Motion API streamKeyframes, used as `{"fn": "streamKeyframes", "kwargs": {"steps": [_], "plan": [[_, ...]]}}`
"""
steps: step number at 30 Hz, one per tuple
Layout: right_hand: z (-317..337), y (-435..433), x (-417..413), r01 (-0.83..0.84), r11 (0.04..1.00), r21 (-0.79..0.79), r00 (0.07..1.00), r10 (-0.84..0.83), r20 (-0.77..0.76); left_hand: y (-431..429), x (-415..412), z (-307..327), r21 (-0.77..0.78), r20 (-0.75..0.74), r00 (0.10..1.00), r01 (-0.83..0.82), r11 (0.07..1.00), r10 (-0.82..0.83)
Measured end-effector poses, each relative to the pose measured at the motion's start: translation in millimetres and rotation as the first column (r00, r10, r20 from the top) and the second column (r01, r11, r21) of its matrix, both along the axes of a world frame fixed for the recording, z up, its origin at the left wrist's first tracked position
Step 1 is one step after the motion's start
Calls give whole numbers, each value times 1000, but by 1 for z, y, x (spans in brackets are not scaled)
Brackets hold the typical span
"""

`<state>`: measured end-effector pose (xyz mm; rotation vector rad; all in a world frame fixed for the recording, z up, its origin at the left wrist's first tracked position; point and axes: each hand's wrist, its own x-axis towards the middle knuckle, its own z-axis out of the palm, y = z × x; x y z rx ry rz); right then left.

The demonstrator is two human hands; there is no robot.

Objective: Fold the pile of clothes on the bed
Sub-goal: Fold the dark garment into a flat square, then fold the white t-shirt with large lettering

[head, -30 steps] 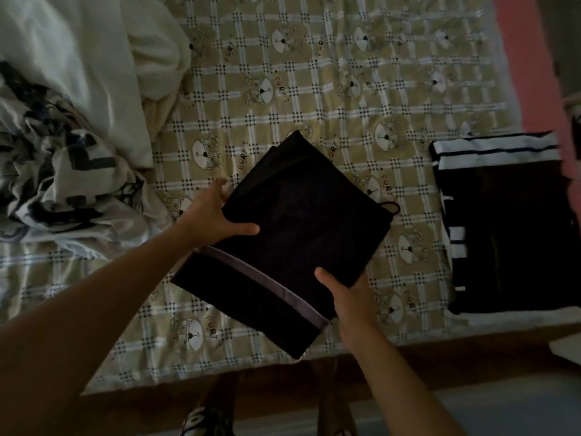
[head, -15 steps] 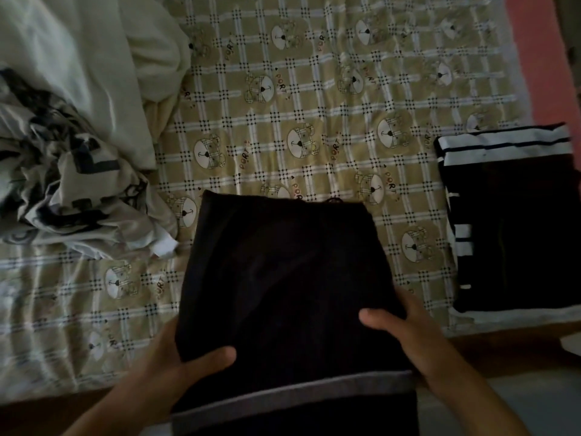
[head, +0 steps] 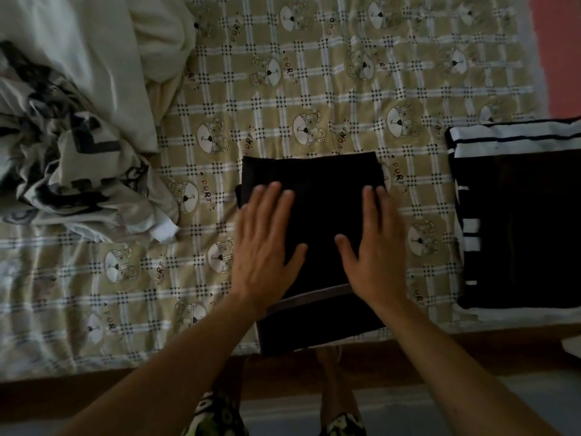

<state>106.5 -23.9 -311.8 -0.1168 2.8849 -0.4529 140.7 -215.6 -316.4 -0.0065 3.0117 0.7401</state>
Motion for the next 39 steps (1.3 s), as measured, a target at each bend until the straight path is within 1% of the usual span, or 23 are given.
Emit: {"fn": "streamKeyframes", "kwargs": {"steps": [1, 2, 3, 5, 7, 10, 11, 13, 15, 16, 18, 19, 21, 23, 25, 26, 27, 29, 31, 34, 37, 39], "plan": [[-6, -5, 2, -77, 997, 29, 997, 77, 18, -1, -6, -6, -42, 10, 990, 141, 989, -140], [-16, -7, 5, -121, 990, 67, 991, 118, 57, -4, -10, -17, -82, 61, 973, 227, 971, -222], [-25, -7, 9, -142, 983, 115, 986, 130, 102, -8, -11, -29, -117, 135, 959, 264, 958, -247], [-42, -5, 15, -160, 970, 185, 978, 129, 166, -21, -9, -47, -159, 265, 945, 238, 958, -191], [-49, -4, 14, -163, 962, 218, 972, 119, 200, -29, -6, -59, -155, 320, 935, 212, 965, -154], [-45, -10, 8, -153, 956, 251, 960, 84, 266, -30, -7, -58, -119, 336, 926, 221, 968, -170], [-39, -14, 6, -128, 959, 253, 960, 55, 276, -31, -8, -54, -91, 328, 928, 217, 972, -176], [-24, -25, 0, -41, 977, 207, 961, -19, 277, -38, -10, -43, -3, 287, 943, 176, 984, -168], [-7, -42, -11, 38, 992, 120, 958, -70, 278, -55, -15, -31, 74, 215, 971, 87, 993, -101], [0, -54, -18, 52, 995, 80, 957, -73, 281, -68, -17, -25, 73, 168, 985, 29, 997, -41], [11, -82, -32, 48, 999, 21, 948, -53, 315, -100, -27, -14, 2, 55, 991, -119, 993, 119], [14, -99, -38, 37, 999, -9, 951, -32, 308, -121, -34, -10, -50, -4, 978, -209, 977, 210], [18, -136, -48, -7, 996, -88, 966, 29, 256, -170, -49, -3, -142, -78, 924, -382, 913, 374], [20, -175, -53, -55, 982, -182, 969, 97, 229, -223, -57, -6, -221, -63, 858, -510, 831, 510], [21, -209, -56, -131, 953, -275, 972, 178, 154, -268, -57, -12, -276, 42, 786, -584, 764, 616], [21, -224, -57, -170, 932, -319, 971, 214, 108, -285, -54, -14, -274, 97, 753, -609, 745, 651], [22, -239, -57, -197, 912, -360, 968, 240, 77, -299, -51, -16, -262, 134, 737, -618, 741, 663], [26, -264, -56, -185, 879, -439, 963, 251, 97, -316, -43, -13, -234, 141, 757, -601, 764, 638], [32, -286, -55, -139, 856, -498, 951, 255, 173, -326, -35, -2, -148, 116, 769, -612, 777, 628], [46, -306, -48, -138, 823, -551, 906, 330, 264, -328, -22, 39, 170, 75, 778, -626, 761, 623], [70, -322, -37, -179, 763, -622, 828, 458, 323, -333, -3, 104, 479, 33, 793, -546, 687, 608], [98, -334, -31, -216, 701, -679, 804, 523, 284, -341, 10, 153, 628, 41, 825, -459, 628, 563]]}}
